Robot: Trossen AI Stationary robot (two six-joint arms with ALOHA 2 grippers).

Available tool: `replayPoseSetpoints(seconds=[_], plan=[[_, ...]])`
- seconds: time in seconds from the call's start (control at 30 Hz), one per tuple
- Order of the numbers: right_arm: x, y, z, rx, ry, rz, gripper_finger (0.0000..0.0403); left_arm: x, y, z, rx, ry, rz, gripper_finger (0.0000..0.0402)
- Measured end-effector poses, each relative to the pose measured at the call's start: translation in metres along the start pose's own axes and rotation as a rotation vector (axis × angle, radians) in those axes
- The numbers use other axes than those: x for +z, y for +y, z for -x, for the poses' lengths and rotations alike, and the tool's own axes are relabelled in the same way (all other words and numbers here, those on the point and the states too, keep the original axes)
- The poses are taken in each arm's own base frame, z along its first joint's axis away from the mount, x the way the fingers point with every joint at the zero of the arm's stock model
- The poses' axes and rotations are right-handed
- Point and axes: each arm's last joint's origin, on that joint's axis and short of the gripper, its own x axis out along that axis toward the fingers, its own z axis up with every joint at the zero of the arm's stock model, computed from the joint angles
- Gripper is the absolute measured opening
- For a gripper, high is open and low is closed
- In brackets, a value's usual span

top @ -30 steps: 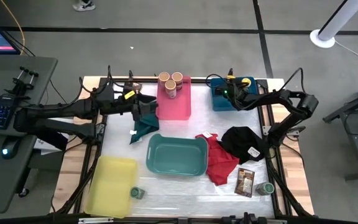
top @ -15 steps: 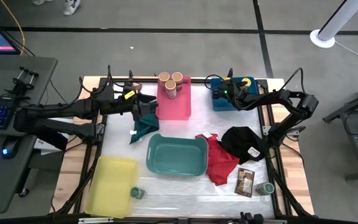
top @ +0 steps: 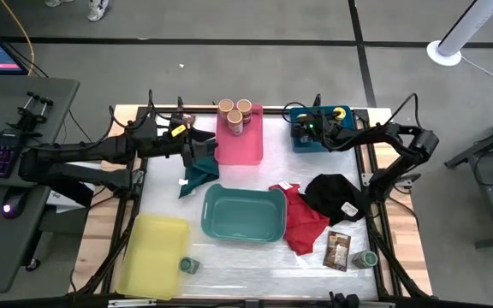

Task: Sort spices by type
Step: Put the yellow seasoning bottle into the blue bin

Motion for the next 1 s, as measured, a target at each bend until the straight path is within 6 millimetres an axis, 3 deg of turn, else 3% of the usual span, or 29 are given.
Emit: replayPoseSetpoints(seconds=[0.17,0.27,0.4,0.57,0.7,1.0], plan=[[0.002,-0.002,-0.001,0.052,0.050,-0.124,0.0262,0.000,0.000,0.000,0.003,0.005,0.000,0.0275],[0.014,-0.001,-0.003,0.072,0.138,-0.205,0.0262,-0.001,0.000,0.000,0.004,0.007,0.000,0.0275],[0.044,-0.002,-0.003,0.029,0.305,-0.157,0.0262,-0.001,0.000,0.000,0.004,0.006,0.000,0.0275],[0.093,0.002,0.008,-0.030,0.321,-0.069,0.0262,0.000,0.001,0.000,0.005,0.006,-0.007,0.0275],[0.120,0.001,0.011,-0.010,0.382,-0.063,0.0262,0.000,0.001,0.000,0.005,0.006,-0.008,0.0275],[0.103,-0.002,-0.025,0.030,0.624,-0.084,0.0262,0.000,0.001,0.000,0.005,0.005,-0.008,0.0275]])
